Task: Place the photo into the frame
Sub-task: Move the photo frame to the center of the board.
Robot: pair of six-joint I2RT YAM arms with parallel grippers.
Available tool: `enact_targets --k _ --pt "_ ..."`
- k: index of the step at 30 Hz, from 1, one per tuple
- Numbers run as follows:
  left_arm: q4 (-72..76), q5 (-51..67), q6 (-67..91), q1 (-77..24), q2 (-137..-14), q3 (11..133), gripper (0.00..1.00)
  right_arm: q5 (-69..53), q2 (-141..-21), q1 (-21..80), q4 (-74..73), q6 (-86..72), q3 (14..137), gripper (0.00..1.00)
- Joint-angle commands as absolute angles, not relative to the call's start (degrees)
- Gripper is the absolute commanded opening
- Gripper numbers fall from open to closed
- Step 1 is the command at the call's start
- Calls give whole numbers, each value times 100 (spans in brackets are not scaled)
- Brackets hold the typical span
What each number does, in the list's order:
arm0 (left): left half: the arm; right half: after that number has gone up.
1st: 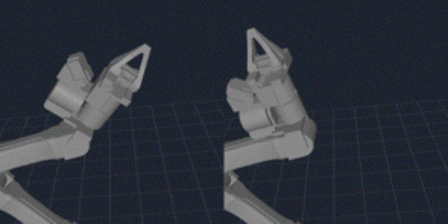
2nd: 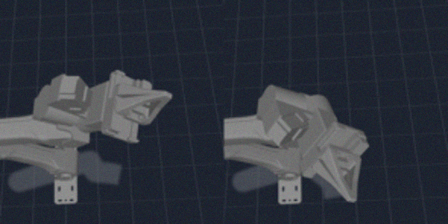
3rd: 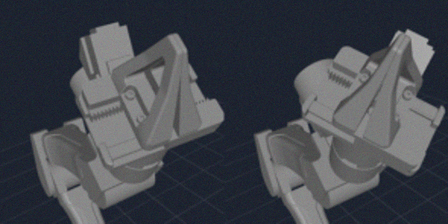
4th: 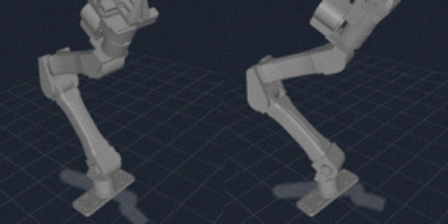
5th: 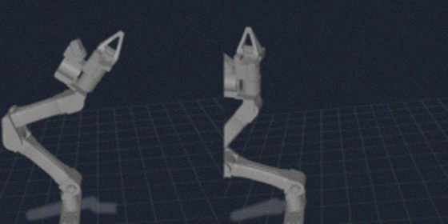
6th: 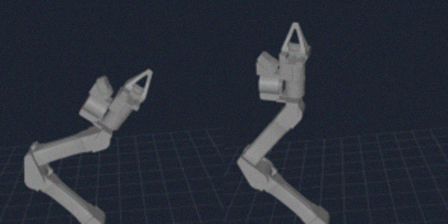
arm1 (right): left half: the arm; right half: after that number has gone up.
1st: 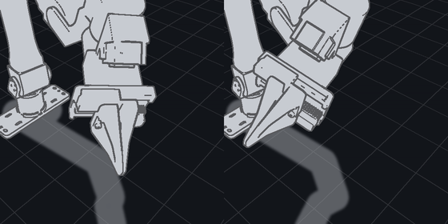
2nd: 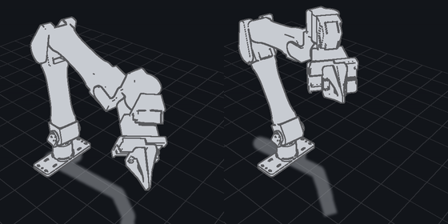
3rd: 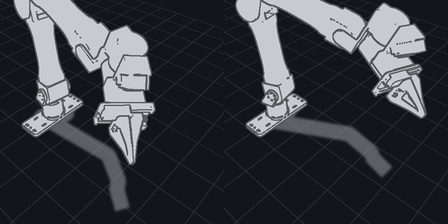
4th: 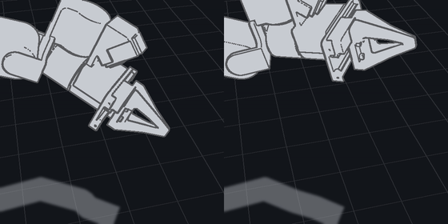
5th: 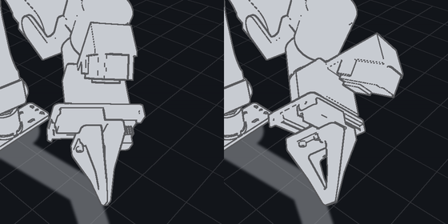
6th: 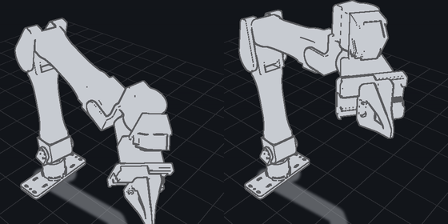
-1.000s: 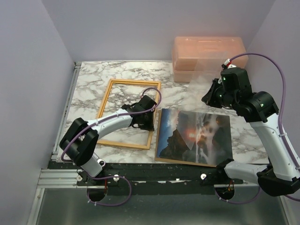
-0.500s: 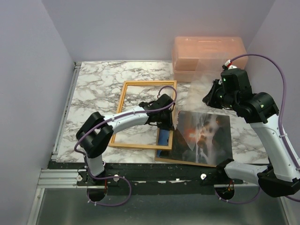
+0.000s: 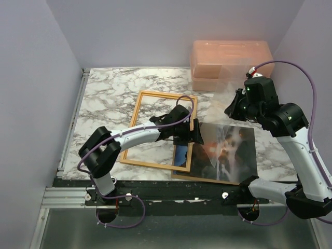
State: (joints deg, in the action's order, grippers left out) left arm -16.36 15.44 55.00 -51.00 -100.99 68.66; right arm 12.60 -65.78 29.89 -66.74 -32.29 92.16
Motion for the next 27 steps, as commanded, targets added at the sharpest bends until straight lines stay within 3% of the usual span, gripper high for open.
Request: enact_targets --k 1,10,15,27 --pt "-562 2087 5262 -4815 -9377 6263 87 1182 -6513 2966 -6584 -3207 8990 0" --pt "1356 3041 5696 -3360 -8151 4095 88 982 -6548 2966 -6407 -3173 8704 0" --pt "844 3014 5283 -2503 -7401 3519 88 898 -6588 2970 -6337 -3143 8607 0" --pt "-2797 -416 3699 -2180 -6435 4171 91 654 -6655 2971 -6172 -3120 8488 0"
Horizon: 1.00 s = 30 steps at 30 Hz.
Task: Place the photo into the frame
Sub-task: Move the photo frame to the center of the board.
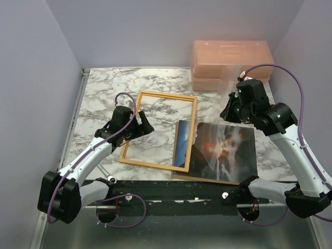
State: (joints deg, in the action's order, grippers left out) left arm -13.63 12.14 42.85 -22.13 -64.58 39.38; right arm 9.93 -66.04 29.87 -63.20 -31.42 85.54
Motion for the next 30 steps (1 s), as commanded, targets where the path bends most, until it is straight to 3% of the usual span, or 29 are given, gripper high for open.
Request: enact_targets --k 1,12,17,22,30 --pt "-2905 -582 3668 -2179 -6495 4197 91 642 -6675 2969 -6170 -3120 8490 0" --pt "-3126 -945 3579 -2184 -7497 4458 89 511 -6677 2971 -6165 -3128 8465 0" --pt "-2678 -44 3444 -2309 -7489 4347 87 755 -6641 2967 -6261 -3156 8612 0" --pt "-2186 807 3621 -3032 -7618 4469 87 1092 -6558 2971 -6363 -3200 8911 0" --pt "-2116 864 3825 -4202 -8665 5159 85 1752 -6361 2970 -6634 -3202 9419 0"
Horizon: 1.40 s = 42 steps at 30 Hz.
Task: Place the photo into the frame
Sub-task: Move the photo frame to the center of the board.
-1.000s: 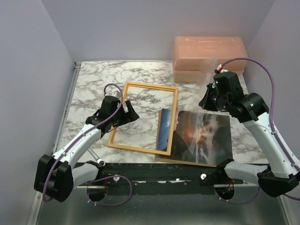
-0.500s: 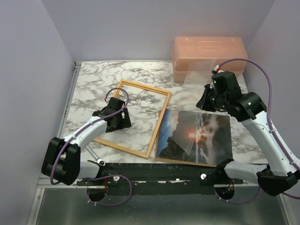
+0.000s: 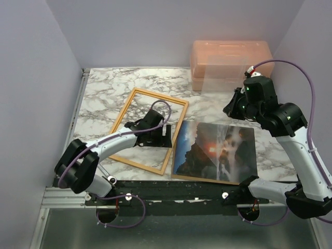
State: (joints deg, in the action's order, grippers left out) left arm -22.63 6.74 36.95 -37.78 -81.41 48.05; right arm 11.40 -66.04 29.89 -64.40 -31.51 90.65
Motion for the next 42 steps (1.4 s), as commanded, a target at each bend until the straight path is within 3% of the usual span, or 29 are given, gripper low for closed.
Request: enact_targets --k 1,8,16,23,33,34,39,42 --pt "-2175 754 3855 -4302 -8802 5222 84 1833 -6321 2966 -6663 -3200 9491 0" --pt "-2520 288 3980 -4763 -9504 5528 66 2384 -6024 2971 -6756 -3199 9808 0" --pt "-2602 553 4367 -5027 -9438 5821 10 2448 -5959 2971 -6768 -3186 9800 0" --pt "-2430 882 5300 -5067 -9174 6055 0 2449 -5949 2970 -6786 -3189 9782 0" --pt "-1947 1457 6179 -5471 -10312 7208 6 2449 -5889 2971 -6790 -3208 9673 0" --pt "-1827 1559 6179 -5508 -10424 7299 10 2459 -5885 2969 -6793 -3202 9675 0" --pt "-1326 1802 6187 -5539 -10450 7219 62 2465 -5896 2971 -6847 -3202 9697 0" --pt "-1093 1777 5996 -5491 -10125 6949 76 2423 -5906 2965 -6851 -3223 9692 0"
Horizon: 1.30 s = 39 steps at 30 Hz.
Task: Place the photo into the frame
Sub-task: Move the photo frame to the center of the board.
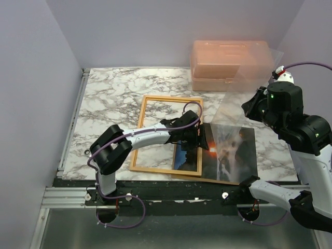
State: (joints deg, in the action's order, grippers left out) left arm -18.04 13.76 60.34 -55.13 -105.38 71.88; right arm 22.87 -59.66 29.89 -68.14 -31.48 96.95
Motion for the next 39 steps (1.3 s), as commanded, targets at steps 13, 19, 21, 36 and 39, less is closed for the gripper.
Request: enact_targets --k 13,19,21,36,39 --pt "1006 2681 6027 -3470 -8007 3807 83 1708 -6078 2971 -6657 -3243 9248 0" --pt "-934 1749 4946 -2517 -6746 3530 83 1175 -6185 2968 -6505 -3251 9080 0" --pt "-1738 1000 4578 -2456 -6403 3679 83 1043 -6243 2970 -6487 -3262 9079 0" --pt "-3156 -672 4451 -2478 -6936 3613 69 463 -6407 2965 -6304 -3280 9151 0" --pt "-3077 -561 4414 -2526 -7205 3586 66 217 -6408 2966 -6276 -3271 9242 0"
